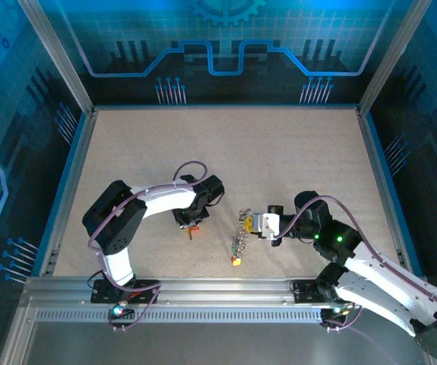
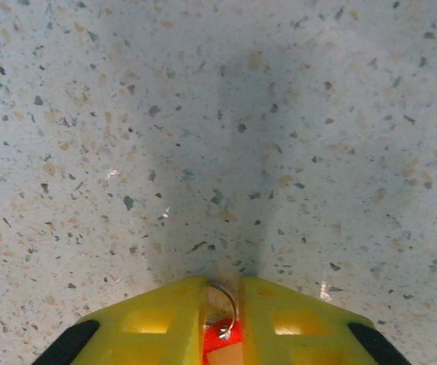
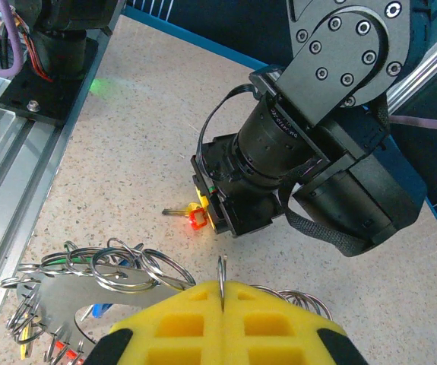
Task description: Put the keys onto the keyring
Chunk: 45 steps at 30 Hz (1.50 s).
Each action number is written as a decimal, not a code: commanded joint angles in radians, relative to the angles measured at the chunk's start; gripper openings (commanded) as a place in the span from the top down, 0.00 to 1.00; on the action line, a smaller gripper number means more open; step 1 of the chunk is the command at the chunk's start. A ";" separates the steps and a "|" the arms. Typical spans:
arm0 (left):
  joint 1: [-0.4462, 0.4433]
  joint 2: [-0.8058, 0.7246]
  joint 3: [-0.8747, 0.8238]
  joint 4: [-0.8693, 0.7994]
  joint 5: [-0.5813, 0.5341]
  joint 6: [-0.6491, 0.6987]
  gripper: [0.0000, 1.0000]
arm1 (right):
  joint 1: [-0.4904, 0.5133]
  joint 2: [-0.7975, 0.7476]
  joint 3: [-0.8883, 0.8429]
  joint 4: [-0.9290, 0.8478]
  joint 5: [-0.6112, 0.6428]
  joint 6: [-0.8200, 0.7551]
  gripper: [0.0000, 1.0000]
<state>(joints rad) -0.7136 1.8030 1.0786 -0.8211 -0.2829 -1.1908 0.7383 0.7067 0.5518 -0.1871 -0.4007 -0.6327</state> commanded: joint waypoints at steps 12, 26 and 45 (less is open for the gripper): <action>-0.001 -0.051 -0.047 0.000 0.010 0.002 1.00 | -0.009 -0.019 0.046 0.011 -0.014 0.007 1.00; 0.000 -0.274 -0.133 0.186 0.050 0.251 1.00 | -0.010 -0.018 0.046 0.018 -0.011 0.010 1.00; -0.011 -0.103 -0.087 0.099 0.129 0.116 0.70 | -0.010 -0.018 0.050 0.011 -0.003 0.008 1.00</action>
<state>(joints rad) -0.7185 1.6825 0.9619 -0.6800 -0.1558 -1.0489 0.7383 0.7059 0.5648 -0.1947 -0.3996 -0.6327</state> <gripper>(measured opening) 0.307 0.046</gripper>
